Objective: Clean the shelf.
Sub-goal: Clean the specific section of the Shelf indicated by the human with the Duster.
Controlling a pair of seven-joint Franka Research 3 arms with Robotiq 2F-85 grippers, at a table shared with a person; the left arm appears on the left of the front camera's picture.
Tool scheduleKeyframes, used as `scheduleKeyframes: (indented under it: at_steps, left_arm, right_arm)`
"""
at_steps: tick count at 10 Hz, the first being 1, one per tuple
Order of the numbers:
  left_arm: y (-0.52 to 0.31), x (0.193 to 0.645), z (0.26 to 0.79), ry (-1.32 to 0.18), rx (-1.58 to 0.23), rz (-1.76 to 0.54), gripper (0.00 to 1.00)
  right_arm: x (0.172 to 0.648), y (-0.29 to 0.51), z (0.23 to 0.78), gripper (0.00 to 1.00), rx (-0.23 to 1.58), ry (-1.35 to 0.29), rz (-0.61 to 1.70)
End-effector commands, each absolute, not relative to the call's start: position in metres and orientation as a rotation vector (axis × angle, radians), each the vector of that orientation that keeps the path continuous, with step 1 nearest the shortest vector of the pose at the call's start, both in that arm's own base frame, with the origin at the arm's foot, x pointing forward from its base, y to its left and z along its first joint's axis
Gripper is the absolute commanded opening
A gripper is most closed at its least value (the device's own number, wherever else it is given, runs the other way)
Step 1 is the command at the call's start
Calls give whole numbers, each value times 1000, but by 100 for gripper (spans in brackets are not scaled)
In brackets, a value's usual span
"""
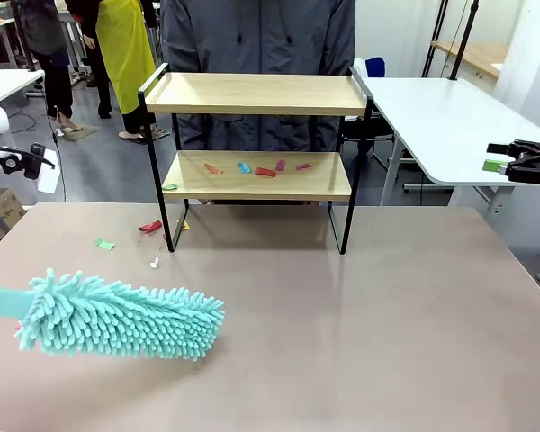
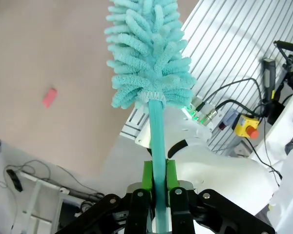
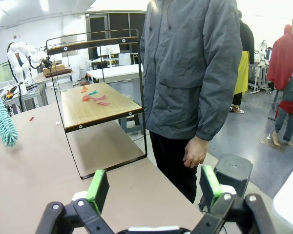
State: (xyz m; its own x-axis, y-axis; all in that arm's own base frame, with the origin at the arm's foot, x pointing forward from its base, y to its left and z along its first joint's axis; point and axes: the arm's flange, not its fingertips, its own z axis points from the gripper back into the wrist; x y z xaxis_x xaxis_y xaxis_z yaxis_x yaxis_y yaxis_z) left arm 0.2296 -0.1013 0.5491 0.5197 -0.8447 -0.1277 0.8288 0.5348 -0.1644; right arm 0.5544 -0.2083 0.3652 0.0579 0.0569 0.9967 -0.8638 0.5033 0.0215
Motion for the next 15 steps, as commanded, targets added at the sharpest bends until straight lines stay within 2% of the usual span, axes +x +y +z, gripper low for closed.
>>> scheduleKeyframes:
  at_steps: [1,15]
  left_arm:
    - [-102,227,550,206,-92,-993,13]
    - [-102,227,550,206,-92,-993,13]
  right_arm:
    - [555,-206,371,100,785,-1327,805]
    - [555,-206,371,100,785,-1327,805]
